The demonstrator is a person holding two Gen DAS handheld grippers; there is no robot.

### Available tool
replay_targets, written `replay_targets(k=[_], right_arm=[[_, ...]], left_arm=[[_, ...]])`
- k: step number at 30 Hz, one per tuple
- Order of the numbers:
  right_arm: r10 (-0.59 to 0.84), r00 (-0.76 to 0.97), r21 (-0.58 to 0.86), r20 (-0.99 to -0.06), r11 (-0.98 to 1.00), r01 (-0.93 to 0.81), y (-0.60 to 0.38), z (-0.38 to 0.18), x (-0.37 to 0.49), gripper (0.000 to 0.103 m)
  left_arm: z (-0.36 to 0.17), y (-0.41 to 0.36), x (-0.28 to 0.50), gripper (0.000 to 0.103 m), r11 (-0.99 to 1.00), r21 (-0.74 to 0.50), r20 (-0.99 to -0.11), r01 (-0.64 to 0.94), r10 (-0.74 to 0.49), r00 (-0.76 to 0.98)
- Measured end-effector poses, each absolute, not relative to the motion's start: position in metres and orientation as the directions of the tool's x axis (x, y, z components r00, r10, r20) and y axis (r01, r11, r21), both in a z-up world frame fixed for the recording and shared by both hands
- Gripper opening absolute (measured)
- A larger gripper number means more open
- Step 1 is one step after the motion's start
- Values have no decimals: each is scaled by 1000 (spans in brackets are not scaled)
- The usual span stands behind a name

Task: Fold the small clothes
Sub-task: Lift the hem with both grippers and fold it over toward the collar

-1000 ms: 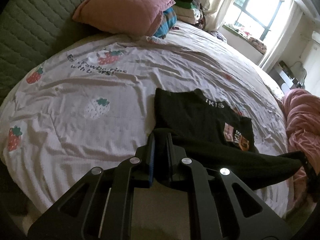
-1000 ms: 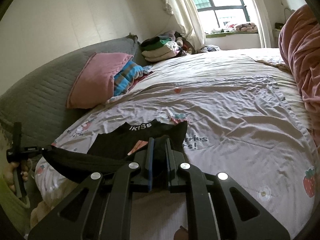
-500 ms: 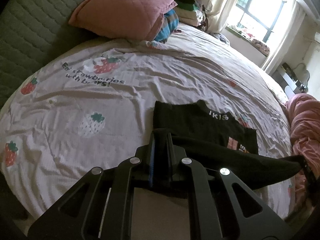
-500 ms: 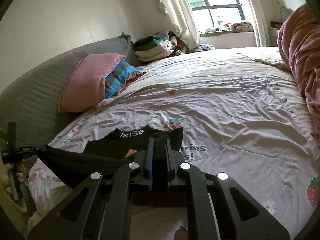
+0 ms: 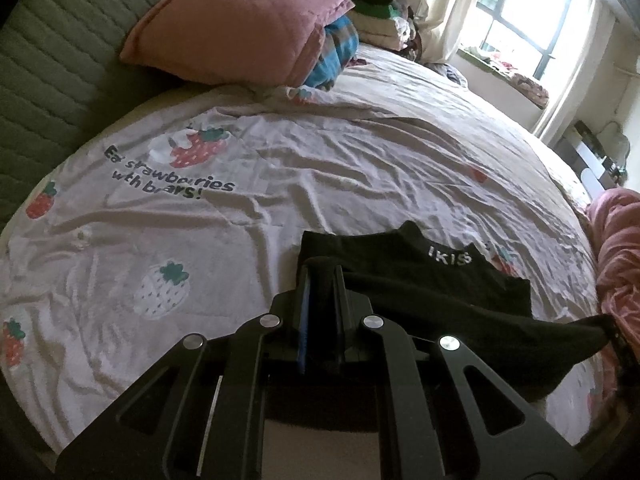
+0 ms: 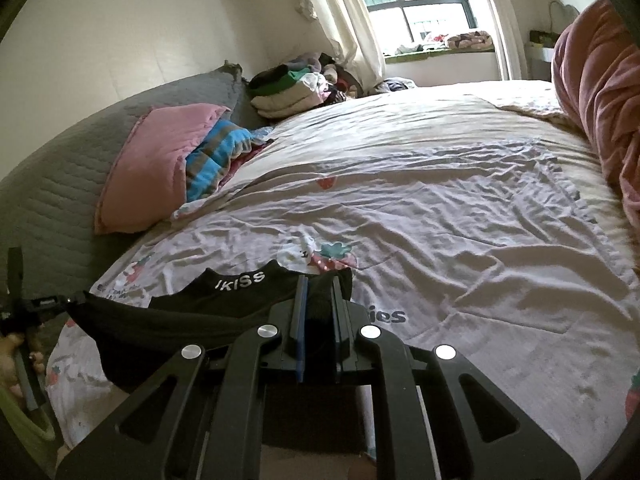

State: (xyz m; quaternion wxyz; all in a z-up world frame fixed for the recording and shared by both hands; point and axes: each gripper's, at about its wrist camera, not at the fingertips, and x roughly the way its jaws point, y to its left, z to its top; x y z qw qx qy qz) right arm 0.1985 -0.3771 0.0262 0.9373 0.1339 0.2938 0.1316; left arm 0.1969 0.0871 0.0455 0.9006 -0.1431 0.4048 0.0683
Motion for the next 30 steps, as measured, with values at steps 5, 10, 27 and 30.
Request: replay_targets(k=[5,10,27,30], right_arm=[[328,780,345,-533,926,-154,-373,14,226,9],[326,758,378,-564,919,-114,-375,-4,251,9],[294,721,327,-628,940,-98,-369,-54,276,10],[285,721,309,-632,946,-103,-366,-58,277,12]], left_arm=[[30,91,218,4,946,-196,-763,-258,18,646],[14,90,240,4,945,-176,-777,-277,39,628],[-38,83,279,4,946,-78,-822,-315,117,557],[-40,83,278,5,945,-82,-823,-316,115,557]])
